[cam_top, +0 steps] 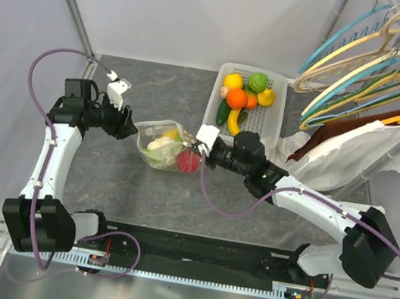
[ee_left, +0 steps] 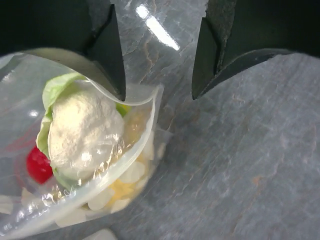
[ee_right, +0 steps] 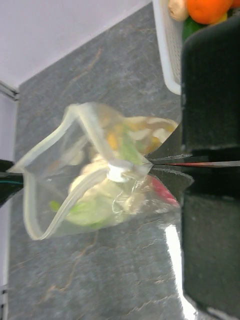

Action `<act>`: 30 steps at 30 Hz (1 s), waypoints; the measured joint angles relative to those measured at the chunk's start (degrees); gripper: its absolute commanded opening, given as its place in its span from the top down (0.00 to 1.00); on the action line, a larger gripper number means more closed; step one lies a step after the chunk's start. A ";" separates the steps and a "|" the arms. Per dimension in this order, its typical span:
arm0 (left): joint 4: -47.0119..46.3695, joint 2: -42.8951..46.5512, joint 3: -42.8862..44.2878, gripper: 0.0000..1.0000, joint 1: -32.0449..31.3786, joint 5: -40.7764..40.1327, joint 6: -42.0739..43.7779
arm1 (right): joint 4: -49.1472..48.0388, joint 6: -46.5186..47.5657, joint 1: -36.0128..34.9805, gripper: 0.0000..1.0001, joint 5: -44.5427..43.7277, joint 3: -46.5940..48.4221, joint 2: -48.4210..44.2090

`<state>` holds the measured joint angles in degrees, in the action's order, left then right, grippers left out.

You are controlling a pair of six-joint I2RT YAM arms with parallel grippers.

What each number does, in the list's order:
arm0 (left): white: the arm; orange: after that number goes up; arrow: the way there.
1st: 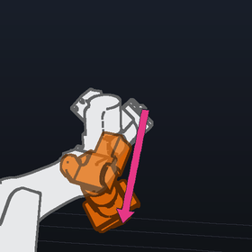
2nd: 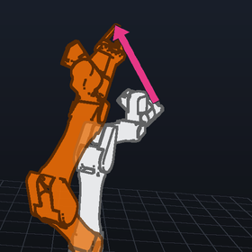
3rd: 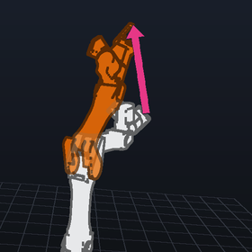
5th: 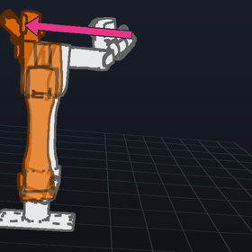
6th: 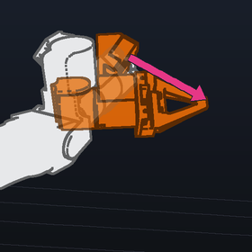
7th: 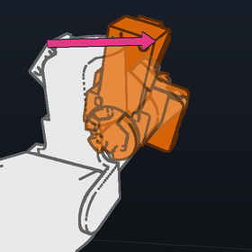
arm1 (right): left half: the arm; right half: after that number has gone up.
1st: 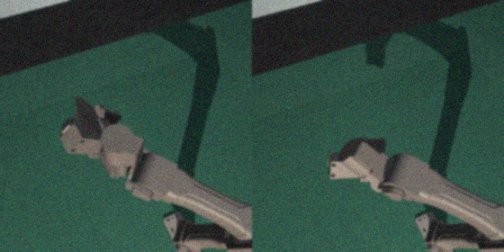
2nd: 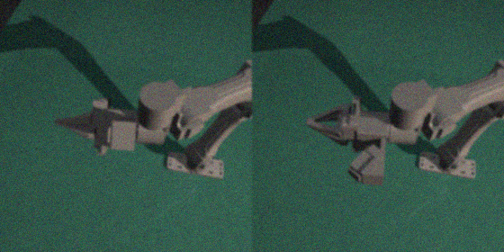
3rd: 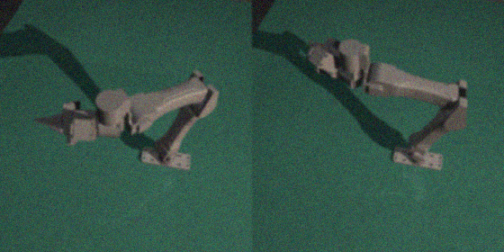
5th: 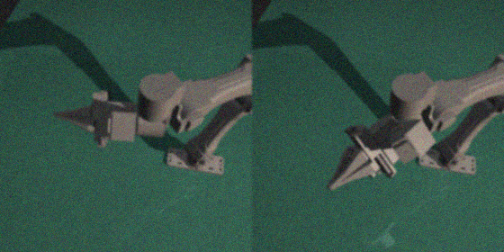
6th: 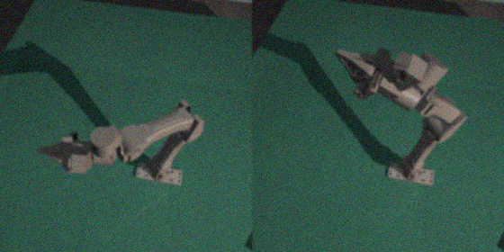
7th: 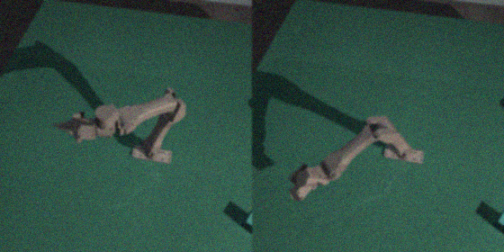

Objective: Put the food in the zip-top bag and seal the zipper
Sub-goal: Zip the zipper food storage bag at the center of the board.

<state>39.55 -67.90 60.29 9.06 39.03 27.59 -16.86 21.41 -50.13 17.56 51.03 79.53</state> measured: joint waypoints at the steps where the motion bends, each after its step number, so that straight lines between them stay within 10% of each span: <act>1: 2.43 -0.66 2.29 0.30 0.28 1.27 1.27 | 1.60 -0.66 0.42 1.00 0.87 1.57 -0.70; 16: 23.30 6.03 15.30 0.36 -8.41 23.91 30.71 | 13.27 -9.40 3.39 1.00 10.99 9.20 -1.66; 30: 4.13 5.70 7.21 0.46 -32.24 20.39 21.05 | 17.40 -2.34 3.37 1.00 14.08 9.20 -3.74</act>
<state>43.68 -62.19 67.51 -23.18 59.42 48.64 0.54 19.07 -46.76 31.64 60.23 75.79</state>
